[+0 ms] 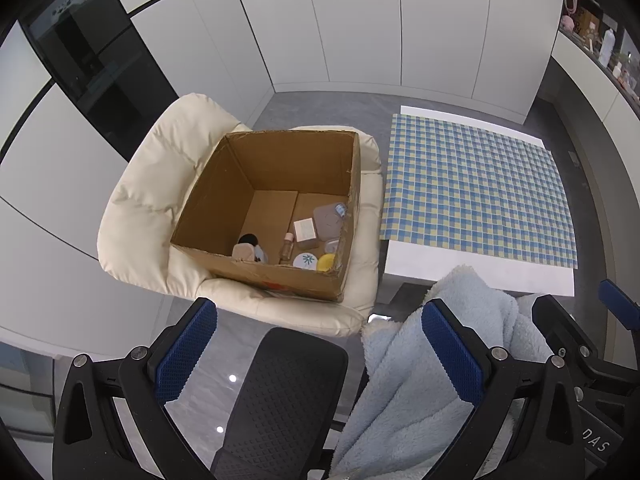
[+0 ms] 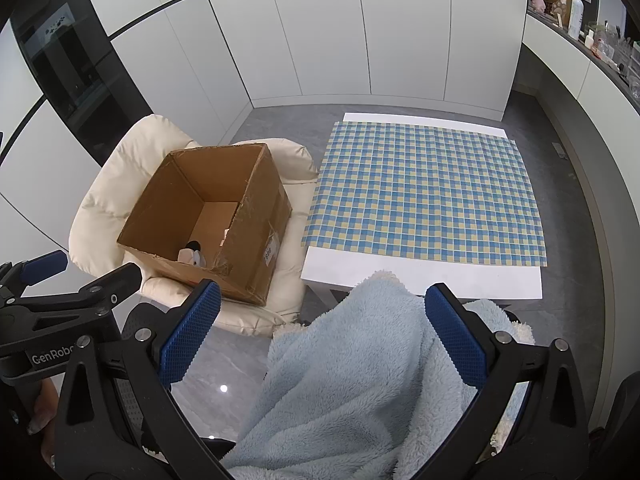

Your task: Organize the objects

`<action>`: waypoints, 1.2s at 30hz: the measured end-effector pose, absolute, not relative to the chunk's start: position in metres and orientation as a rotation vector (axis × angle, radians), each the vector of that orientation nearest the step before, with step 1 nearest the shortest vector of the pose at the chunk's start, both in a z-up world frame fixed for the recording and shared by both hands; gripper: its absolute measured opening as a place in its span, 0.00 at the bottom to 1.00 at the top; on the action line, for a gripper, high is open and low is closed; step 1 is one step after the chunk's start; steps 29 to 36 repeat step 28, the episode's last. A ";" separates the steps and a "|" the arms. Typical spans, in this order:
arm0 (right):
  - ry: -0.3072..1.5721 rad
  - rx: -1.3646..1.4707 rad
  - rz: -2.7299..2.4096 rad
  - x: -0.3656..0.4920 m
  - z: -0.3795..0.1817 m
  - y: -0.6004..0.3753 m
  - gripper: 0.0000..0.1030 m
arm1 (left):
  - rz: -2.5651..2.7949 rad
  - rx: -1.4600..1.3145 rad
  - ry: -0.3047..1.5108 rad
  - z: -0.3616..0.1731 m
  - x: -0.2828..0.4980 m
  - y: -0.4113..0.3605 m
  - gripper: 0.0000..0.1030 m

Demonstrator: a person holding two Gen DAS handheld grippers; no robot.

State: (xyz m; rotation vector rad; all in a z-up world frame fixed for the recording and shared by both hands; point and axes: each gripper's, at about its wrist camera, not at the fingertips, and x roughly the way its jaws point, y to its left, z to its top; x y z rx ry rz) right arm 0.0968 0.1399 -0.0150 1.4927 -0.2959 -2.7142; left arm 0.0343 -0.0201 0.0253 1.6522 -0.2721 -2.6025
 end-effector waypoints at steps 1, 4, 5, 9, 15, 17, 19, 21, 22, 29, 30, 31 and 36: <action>-0.296 1.494 -2.713 0.096 -0.015 0.140 1.00 | -2.602 1.651 -0.272 0.025 0.034 -0.020 0.99; -0.295 1.499 -2.708 0.096 -0.016 0.139 1.00 | -2.601 1.651 -0.276 0.026 0.034 -0.020 0.99; -0.297 1.500 -2.707 0.096 -0.016 0.139 1.00 | -2.600 1.651 -0.275 0.026 0.034 -0.020 0.99; -0.296 1.502 -2.704 0.095 -0.016 0.139 1.00 | -2.599 1.655 -0.273 0.025 0.033 -0.021 0.99; -0.299 1.507 -2.702 0.094 -0.017 0.139 1.00 | -2.595 1.657 -0.275 0.024 0.033 -0.020 0.99; -0.300 1.509 -2.699 0.094 -0.018 0.141 1.00 | -2.596 1.656 -0.276 0.024 0.033 -0.020 0.99; -0.299 1.509 -2.699 0.093 -0.018 0.141 1.00 | -2.595 1.658 -0.273 0.024 0.033 -0.020 0.99; -0.299 1.510 -2.699 0.093 -0.018 0.141 1.00 | -2.596 1.660 -0.270 0.024 0.033 -0.021 0.99; -0.300 1.509 -2.698 0.093 -0.018 0.141 1.00 | -2.596 1.660 -0.266 0.024 0.033 -0.021 0.99; -0.306 1.509 -2.689 0.092 -0.020 0.142 1.00 | -2.591 1.677 -0.241 0.021 0.030 -0.023 0.99; -0.306 1.509 -2.689 0.092 -0.020 0.142 1.00 | -2.591 1.677 -0.241 0.021 0.030 -0.023 0.99; -0.306 1.509 -2.689 0.092 -0.020 0.142 1.00 | -2.591 1.677 -0.241 0.021 0.030 -0.023 0.99; -0.306 1.509 -2.689 0.092 -0.020 0.142 1.00 | -2.591 1.677 -0.241 0.021 0.030 -0.023 0.99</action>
